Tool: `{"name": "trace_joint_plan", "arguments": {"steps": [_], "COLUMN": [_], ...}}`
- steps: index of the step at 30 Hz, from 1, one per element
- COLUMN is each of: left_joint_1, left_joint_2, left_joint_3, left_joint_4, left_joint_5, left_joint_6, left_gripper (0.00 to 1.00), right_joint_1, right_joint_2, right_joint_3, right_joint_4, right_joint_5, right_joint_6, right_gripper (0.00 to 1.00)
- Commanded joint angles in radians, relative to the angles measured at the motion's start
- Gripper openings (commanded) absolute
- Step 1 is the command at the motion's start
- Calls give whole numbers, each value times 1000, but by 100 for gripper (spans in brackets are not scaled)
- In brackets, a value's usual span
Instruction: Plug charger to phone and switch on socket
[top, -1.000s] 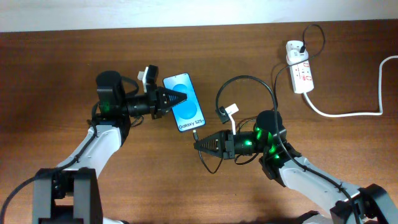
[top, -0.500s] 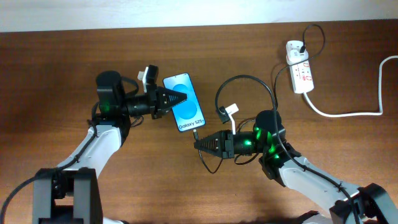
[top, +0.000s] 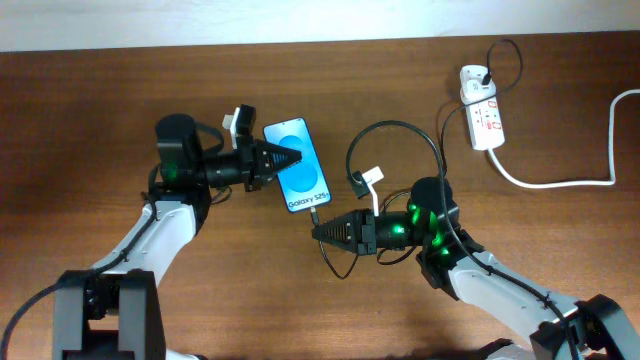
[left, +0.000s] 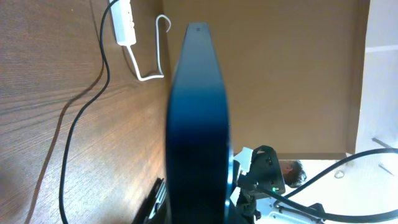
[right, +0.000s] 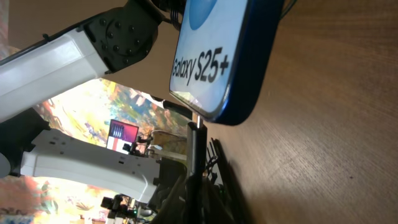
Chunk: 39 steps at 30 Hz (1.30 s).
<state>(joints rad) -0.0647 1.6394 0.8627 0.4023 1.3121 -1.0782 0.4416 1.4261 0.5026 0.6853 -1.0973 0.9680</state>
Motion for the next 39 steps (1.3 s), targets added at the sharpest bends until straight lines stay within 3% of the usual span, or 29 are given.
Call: {"name": "trace_joint_plan", "arguments": {"steps": [1, 39], "left_joint_1": [-16, -16], "left_joint_2": [-1, -1], "left_joint_3": [9, 9], "left_joint_4": [9, 9], "left_joint_5": [27, 5], "left_joint_6": [18, 25], "left_gripper": [0, 0], "right_joint_1": [5, 22], "right_joint_2": [7, 7], "right_joint_3": [-1, -2], "right_joint_4": [3, 51], "right_joint_5": [8, -66], "right_joint_6": [21, 30], "right_gripper": [4, 4]}}
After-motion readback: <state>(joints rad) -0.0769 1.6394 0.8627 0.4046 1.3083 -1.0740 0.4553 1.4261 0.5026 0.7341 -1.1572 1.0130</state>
